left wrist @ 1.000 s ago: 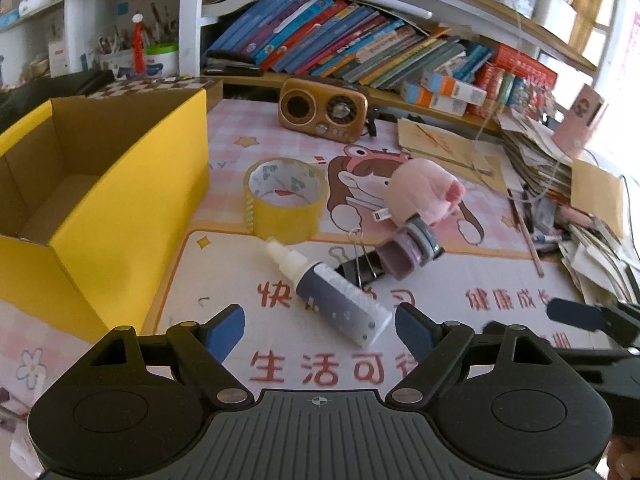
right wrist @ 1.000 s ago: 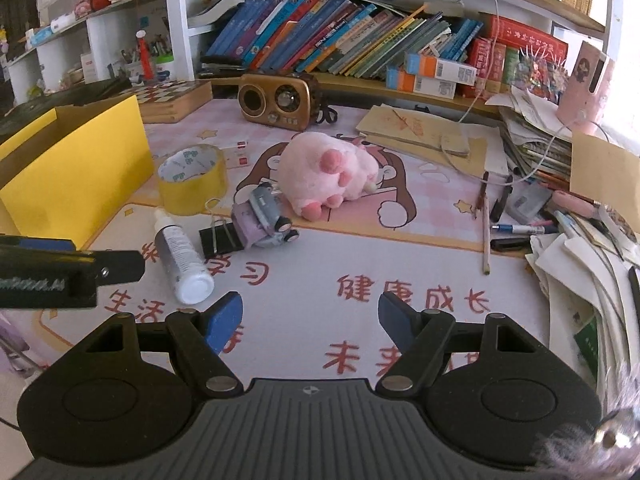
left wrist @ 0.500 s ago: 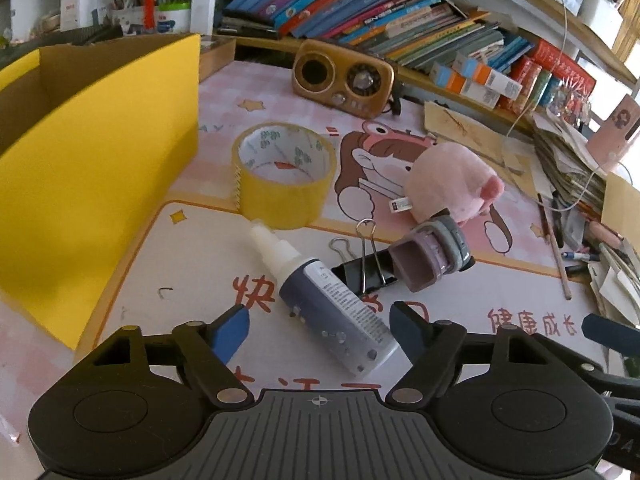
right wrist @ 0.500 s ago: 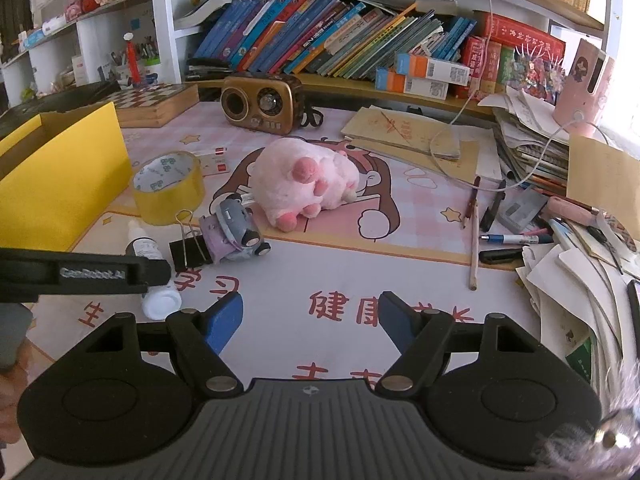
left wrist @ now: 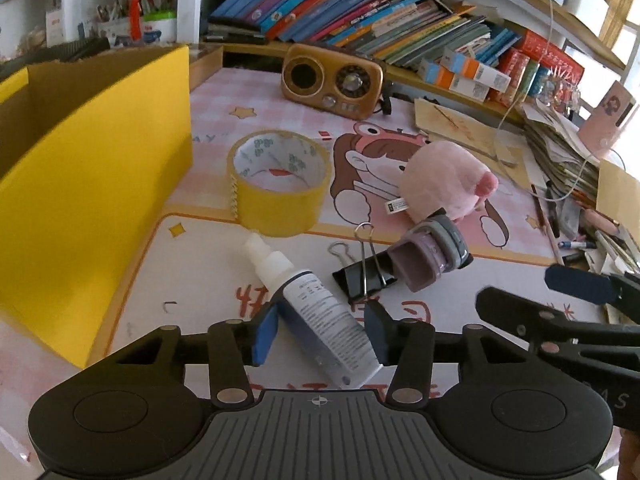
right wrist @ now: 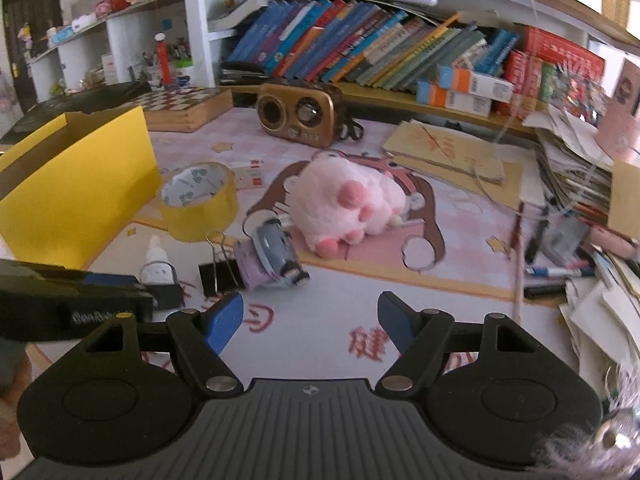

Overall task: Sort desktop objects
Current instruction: 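Grasp the white spray bottle upright with the left gripper, then grasp the purple-grey gadget with the right gripper while the left holds the bottle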

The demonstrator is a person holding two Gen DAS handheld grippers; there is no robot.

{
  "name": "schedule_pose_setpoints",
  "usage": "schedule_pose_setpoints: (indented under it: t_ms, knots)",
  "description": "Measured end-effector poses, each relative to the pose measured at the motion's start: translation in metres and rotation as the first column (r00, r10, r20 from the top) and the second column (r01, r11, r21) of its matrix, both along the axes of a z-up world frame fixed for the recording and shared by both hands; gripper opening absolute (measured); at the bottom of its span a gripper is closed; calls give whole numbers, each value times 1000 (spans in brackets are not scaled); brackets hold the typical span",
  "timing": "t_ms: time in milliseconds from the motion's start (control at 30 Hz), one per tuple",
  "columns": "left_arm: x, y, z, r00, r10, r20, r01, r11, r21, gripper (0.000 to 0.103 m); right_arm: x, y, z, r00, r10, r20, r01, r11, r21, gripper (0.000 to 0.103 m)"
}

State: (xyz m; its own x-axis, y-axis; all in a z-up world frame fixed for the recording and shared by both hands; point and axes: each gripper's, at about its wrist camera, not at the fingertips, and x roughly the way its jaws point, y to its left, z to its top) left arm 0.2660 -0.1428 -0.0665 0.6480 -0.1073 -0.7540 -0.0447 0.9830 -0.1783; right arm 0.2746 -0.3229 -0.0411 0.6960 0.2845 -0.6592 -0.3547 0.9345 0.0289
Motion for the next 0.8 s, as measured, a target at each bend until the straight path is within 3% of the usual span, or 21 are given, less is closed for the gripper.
schedule_pose_setpoints:
  t_ms: [67, 133, 233, 533, 700, 800]
  knots:
    - [7, -1, -5, 1000, 5, -19, -5, 1000, -5, 52, 6, 3, 1, 1000, 12, 8, -12, 1000, 1, 72]
    - [9, 0, -10, 999, 8, -39, -9, 1000, -17, 42, 12, 7, 1, 1000, 25, 11, -25, 1000, -3, 70]
    - [3, 0, -9, 999, -22, -48, 23, 999, 25, 32, 22, 12, 0, 999, 48, 1, -48, 999, 2, 70]
    - [-9, 17, -7, 997, -17, -72, 20, 999, 50, 32, 44, 37, -19, 989, 146, -13, -146, 988, -53, 67]
    - [-6, 14, -8, 997, -23, -68, 28, 997, 71, 32, 57, 42, -27, 981, 193, -30, -194, 978, -82, 46]
    - [-5, 13, -9, 998, -24, -63, 29, 996, 83, 32, 59, 41, -27, 977, 212, -32, -214, 974, -77, 42]
